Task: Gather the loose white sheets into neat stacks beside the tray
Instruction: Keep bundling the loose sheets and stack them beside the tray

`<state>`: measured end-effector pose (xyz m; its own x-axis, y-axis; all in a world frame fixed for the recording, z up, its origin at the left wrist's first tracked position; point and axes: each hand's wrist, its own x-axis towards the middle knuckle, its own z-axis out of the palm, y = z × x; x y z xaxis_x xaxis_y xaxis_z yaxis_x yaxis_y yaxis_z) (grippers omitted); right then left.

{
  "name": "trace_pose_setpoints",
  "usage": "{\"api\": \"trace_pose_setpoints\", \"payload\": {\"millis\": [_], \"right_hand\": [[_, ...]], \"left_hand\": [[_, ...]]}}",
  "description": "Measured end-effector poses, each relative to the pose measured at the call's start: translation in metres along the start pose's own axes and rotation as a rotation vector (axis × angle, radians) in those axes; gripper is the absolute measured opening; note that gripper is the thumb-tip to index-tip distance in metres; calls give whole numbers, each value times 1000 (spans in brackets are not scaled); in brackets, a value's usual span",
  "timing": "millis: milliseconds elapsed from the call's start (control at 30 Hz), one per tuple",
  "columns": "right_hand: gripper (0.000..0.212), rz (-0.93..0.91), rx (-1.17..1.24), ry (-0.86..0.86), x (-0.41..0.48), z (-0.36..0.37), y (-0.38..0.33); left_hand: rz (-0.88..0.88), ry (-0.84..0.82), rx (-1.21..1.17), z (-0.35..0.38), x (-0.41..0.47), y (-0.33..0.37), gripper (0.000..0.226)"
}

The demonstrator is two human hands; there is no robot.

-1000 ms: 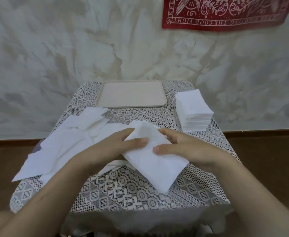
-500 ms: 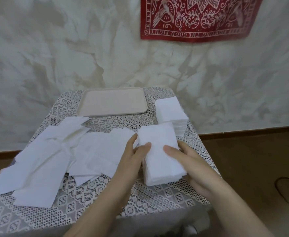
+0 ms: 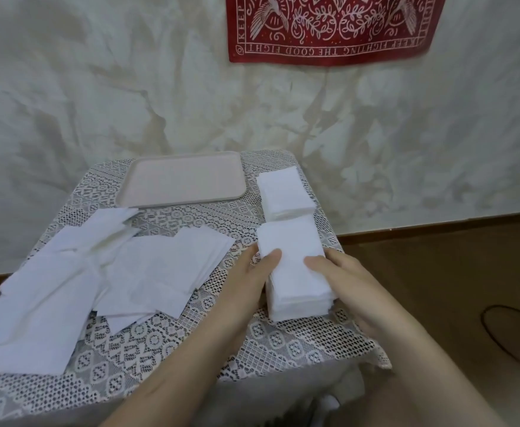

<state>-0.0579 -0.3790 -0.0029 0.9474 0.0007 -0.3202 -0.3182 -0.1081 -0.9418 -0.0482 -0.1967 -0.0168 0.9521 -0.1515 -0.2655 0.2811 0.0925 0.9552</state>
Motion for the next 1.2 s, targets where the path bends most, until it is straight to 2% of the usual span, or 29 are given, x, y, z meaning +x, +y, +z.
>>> {"api": "trace_pose_setpoints", "payload": {"millis": [133, 233, 533, 700, 867, 1033, 1100, 1200], "right_hand": [[24, -39, -51, 37, 6, -9, -8], [22, -61, -91, 59, 11, -15, -11], [22, -42, -188, 125, 27, -27, -8], [37, -60, -286, 150, 32, -25, -6], [28, -48, -400, 183, 34, -21, -3], [28, -45, -456, 217, 29, -22, -10], [30, -98, -566, 260, 25, -22, -17], [48, -247, -789, 363, 19, -20, -34]], "left_hand": [[27, 4, 36, 9, 9, 3, 48], [38, 2, 85, 15, 15, 5, 35], [49, 8, 158, 22, 27, 7, 20], [99, 27, 253, 20, 34, 3, 24], [140, 27, 340, 20, 36, 1, 21], [152, -12, 529, 12, 37, 15, 29], [186, 27, 665, 2, 36, 25, 40], [330, 119, 934, -16, 29, 43, 50]]}}
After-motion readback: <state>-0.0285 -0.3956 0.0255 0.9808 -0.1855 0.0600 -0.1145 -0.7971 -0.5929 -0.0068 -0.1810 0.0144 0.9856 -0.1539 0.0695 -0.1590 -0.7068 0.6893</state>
